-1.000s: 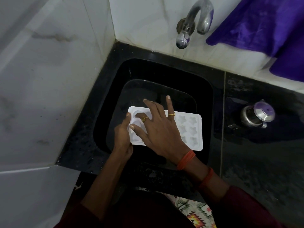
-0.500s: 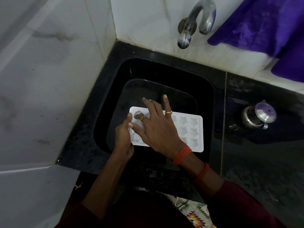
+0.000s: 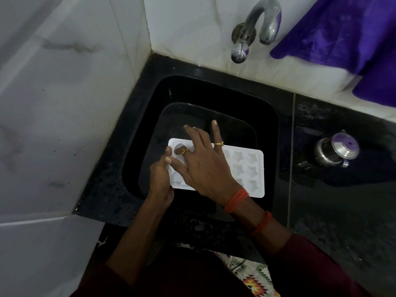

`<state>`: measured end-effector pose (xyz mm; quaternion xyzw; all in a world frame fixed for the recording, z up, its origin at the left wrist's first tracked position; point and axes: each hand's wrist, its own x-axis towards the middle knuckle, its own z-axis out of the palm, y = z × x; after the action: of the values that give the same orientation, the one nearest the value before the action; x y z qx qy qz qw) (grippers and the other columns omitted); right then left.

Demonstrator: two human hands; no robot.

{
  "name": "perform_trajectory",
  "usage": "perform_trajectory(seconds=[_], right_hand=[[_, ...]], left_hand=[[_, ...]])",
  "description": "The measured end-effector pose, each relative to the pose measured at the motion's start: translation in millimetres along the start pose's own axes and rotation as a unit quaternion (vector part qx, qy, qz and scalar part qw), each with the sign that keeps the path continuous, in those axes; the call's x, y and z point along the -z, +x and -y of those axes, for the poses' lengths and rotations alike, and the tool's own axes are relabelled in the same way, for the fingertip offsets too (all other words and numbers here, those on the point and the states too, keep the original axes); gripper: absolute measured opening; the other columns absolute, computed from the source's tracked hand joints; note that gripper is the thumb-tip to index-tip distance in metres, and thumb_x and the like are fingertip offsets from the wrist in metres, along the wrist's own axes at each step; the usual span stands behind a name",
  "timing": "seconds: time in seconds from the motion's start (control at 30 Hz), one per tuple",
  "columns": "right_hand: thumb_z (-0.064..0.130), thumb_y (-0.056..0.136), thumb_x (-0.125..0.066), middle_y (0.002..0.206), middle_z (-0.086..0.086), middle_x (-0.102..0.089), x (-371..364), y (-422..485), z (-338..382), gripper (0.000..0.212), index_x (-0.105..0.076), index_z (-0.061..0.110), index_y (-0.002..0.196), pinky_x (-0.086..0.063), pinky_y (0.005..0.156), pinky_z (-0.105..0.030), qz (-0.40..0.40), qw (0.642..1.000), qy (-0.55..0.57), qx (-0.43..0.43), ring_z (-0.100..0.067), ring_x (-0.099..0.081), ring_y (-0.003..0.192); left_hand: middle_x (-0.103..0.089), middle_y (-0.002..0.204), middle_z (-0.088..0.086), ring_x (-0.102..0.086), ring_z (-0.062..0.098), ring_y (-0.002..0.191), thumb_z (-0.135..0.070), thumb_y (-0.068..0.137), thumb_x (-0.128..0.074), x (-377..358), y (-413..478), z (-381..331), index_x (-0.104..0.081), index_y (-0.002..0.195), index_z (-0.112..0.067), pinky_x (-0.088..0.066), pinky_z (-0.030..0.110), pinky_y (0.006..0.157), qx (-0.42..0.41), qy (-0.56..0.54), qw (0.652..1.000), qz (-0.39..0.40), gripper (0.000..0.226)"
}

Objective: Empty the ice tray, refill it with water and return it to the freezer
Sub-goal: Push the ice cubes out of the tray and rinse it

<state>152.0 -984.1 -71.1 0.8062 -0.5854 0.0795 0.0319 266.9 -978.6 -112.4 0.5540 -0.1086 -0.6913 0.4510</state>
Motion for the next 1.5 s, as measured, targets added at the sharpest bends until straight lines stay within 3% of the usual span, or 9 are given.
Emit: perform_trajectory(seconds=[0.17,0.33,0.5,0.7,0.97,1.17,1.27,1.4,1.5], right_hand=[[0.062,0.101,-0.025,0.147,-0.009,-0.052,4,4,4,0.066,-0.078,0.023,0.104,0.002,0.125,-0.054,-0.017,1.0,0.004,0.0,-0.021,-0.045,0.138],[0.063,0.101,-0.024,0.152,-0.01,-0.047,4,3,6,0.066,-0.077,0.025,0.11,0.004,0.125,-0.053,0.019,1.0,-0.003,-0.003,-0.02,-0.041,0.142],[0.063,0.101,-0.026,0.153,-0.013,-0.046,3,6,6,0.063,-0.076,0.026,0.108,0.003,0.125,-0.055,0.015,1.0,-0.012,-0.003,-0.024,-0.041,0.143],[0.065,0.101,-0.026,0.153,-0.015,-0.046,4,11,2,0.061,-0.076,0.029,0.109,0.001,0.124,-0.056,0.003,1.0,-0.024,-0.009,-0.027,-0.042,0.142],[0.064,0.101,-0.019,0.156,-0.014,-0.042,7,8,10,0.068,-0.076,0.027,0.11,0.002,0.124,-0.057,0.025,0.999,-0.027,0.004,-0.026,-0.038,0.145],[0.064,0.102,-0.022,0.157,-0.015,-0.04,6,8,11,0.065,-0.076,0.028,0.108,0.001,0.123,-0.058,0.036,0.998,-0.042,0.016,-0.028,-0.037,0.145],[0.064,0.102,-0.026,0.156,-0.017,-0.041,4,8,8,0.061,-0.076,0.03,0.108,-0.003,0.123,-0.059,0.031,0.999,-0.041,0.015,-0.029,-0.04,0.143],[0.066,0.101,-0.027,0.153,-0.017,-0.045,3,7,6,0.061,-0.076,0.031,0.11,-0.002,0.124,-0.057,0.01,0.999,-0.045,0.011,-0.029,-0.043,0.141],[0.066,0.1,-0.03,0.153,-0.018,-0.045,4,4,4,0.061,-0.077,0.028,0.107,-0.004,0.124,-0.058,0.003,0.999,-0.045,0.017,-0.03,-0.043,0.141]], left_hand=[[-0.072,0.121,0.02,-0.07,0.033,0.111,-0.045,0.1,-0.054,-2,-3,1,-0.071,0.117,-0.007,-0.058,0.047,0.086,0.013,-0.041,0.999,0.014,0.045],[-0.079,0.089,0.011,-0.078,0.022,0.076,-0.039,0.102,-0.053,-1,-8,-1,-0.078,0.093,-0.011,-0.059,0.031,0.053,0.016,-0.062,0.997,0.035,0.039],[-0.079,0.086,0.006,-0.077,0.019,0.079,-0.041,0.102,-0.049,-1,-10,-2,-0.082,0.076,-0.021,-0.06,0.032,0.058,-0.008,-0.041,0.998,0.042,0.047],[-0.071,0.101,0.004,-0.065,0.024,0.103,-0.036,0.101,-0.053,12,5,-3,-0.068,0.102,-0.017,-0.05,0.046,0.101,-0.026,0.001,1.0,0.012,0.024],[-0.079,0.09,0.006,-0.076,0.021,0.085,-0.04,0.102,-0.049,5,-8,-3,-0.081,0.082,-0.019,-0.06,0.032,0.062,-0.023,-0.035,0.997,0.058,0.043],[-0.079,0.092,0.01,-0.077,0.023,0.081,-0.043,0.1,-0.054,8,-7,-3,-0.082,0.076,-0.018,-0.059,0.035,0.057,-0.005,-0.063,0.997,0.041,0.045],[-0.078,0.096,0.011,-0.077,0.024,0.084,-0.044,0.098,-0.056,10,-6,-1,-0.082,0.078,-0.019,-0.06,0.037,0.063,-0.004,-0.05,0.998,0.028,0.041],[-0.075,0.11,0.017,-0.072,0.034,0.105,-0.048,0.093,-0.063,14,-4,-2,-0.08,0.094,-0.013,-0.055,0.051,0.094,-0.011,-0.034,0.999,0.018,0.039],[-0.076,0.11,0.018,-0.072,0.036,0.105,-0.049,0.093,-0.064,16,-2,-1,-0.082,0.092,-0.013,-0.058,0.05,0.088,-0.005,-0.034,0.999,0.009,0.04]])
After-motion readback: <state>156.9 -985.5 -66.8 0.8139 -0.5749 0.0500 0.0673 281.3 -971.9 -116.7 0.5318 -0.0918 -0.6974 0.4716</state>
